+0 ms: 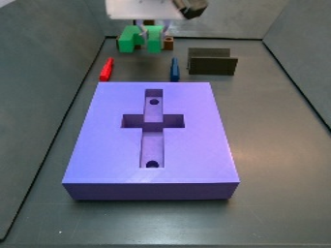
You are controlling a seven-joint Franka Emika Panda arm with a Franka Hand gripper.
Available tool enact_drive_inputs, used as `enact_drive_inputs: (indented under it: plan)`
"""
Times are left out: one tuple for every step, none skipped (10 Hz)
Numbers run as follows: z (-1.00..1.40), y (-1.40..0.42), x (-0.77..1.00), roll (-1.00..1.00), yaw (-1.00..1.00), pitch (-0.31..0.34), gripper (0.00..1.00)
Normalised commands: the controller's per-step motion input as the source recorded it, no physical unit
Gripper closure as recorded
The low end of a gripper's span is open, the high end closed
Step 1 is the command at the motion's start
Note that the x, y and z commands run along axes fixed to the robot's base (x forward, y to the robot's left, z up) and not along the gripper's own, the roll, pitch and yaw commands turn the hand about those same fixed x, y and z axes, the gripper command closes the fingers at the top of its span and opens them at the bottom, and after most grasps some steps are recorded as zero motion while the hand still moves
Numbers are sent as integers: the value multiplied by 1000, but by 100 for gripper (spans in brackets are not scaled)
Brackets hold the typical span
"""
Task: Pick up the green object. Move up. Place the green object on the fixture. Regrasp the green object. Move to above the board. Insert the green object.
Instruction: Place the green object on the fixture.
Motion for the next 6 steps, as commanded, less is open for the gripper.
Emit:
enact_drive_inputs:
  plan:
    - [166,-134,917,-526,-60,-6,100]
    - [143,-129,929,-589,-74,-11,100]
    - [174,-66,923,-723,-91,0,100]
    - [166,-29,949,-866,-134,0,100]
    - [166,-29,946,-866,-131,0,100]
    - [186,0,863,-837,-86,-23,100]
